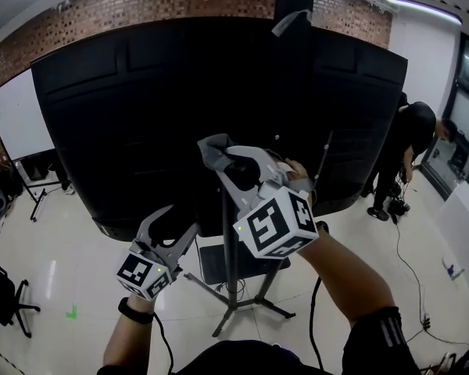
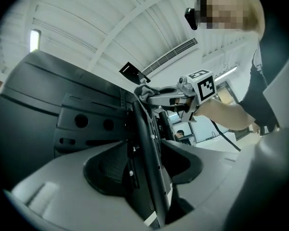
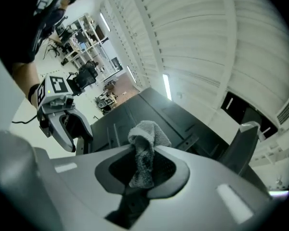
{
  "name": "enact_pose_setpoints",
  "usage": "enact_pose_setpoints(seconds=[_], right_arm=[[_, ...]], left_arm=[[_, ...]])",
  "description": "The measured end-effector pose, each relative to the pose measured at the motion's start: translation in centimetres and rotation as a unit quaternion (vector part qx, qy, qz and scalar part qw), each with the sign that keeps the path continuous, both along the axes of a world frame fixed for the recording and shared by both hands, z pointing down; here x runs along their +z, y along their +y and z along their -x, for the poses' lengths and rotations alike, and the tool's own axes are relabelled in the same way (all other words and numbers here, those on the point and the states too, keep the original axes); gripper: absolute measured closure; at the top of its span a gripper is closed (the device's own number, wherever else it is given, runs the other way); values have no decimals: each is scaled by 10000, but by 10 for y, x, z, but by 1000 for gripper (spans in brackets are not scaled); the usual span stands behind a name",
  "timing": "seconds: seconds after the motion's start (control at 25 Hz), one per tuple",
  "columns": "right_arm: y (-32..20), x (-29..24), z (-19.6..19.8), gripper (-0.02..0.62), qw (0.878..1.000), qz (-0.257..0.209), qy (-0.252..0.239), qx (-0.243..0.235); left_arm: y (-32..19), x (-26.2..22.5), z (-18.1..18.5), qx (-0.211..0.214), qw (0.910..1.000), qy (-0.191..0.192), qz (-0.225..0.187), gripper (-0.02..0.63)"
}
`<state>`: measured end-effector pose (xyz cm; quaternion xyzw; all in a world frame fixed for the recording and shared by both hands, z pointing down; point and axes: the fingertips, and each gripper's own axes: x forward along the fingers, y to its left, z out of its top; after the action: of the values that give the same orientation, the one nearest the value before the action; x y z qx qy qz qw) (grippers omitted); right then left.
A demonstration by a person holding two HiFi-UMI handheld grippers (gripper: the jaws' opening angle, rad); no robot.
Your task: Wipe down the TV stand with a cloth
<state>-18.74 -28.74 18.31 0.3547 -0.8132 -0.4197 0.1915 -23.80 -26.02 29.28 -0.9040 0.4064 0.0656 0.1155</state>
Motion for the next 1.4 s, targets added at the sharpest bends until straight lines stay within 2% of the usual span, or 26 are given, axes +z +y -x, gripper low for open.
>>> enact_pose_setpoints(seconds=[0.16, 0.32, 0.48, 0.6, 0.76, 0.96, 1.08, 1.28, 1.4], right_arm=[[-5, -33, -19, 541, 9961, 710, -328, -420], [-25, -43, -21, 541, 9884, 1400, 12, -590], [-43, -34, -17, 543, 9689, 2306, 218, -866], [-44, -34, -12, 543, 9574, 2666, 291, -1071], [-44, -36, -14, 541, 9550, 2712, 267, -1169], [-57, -41, -33, 543, 9649, 2388, -197, -1075], [-60, -41, -40, 545, 9645, 2316, -520, -1161], [-53, -23, -51, 545, 9753, 1823, -588, -1104], [-40, -9, -48, 545, 9780, 1581, -582, -1227]], left_arm=[[-4, -8, -15, -11, 10000, 0, -82, 365], [-8, -10, -28, -49, 10000, 19, -80, 365], [-9, -13, -39, -78, 9999, -1, -114, 365], [-9, -15, -45, -129, 9999, -2, -95, 365], [-6, -18, -52, -169, 9998, -21, -133, 365], [-11, -11, -54, -236, 9997, -67, -43, 365], [-14, -5, -54, -260, 9996, -101, 21, 365], [-15, 3, -54, -252, 9995, -146, 98, 365], [-14, 5, -56, -249, 9995, -137, 168, 365]])
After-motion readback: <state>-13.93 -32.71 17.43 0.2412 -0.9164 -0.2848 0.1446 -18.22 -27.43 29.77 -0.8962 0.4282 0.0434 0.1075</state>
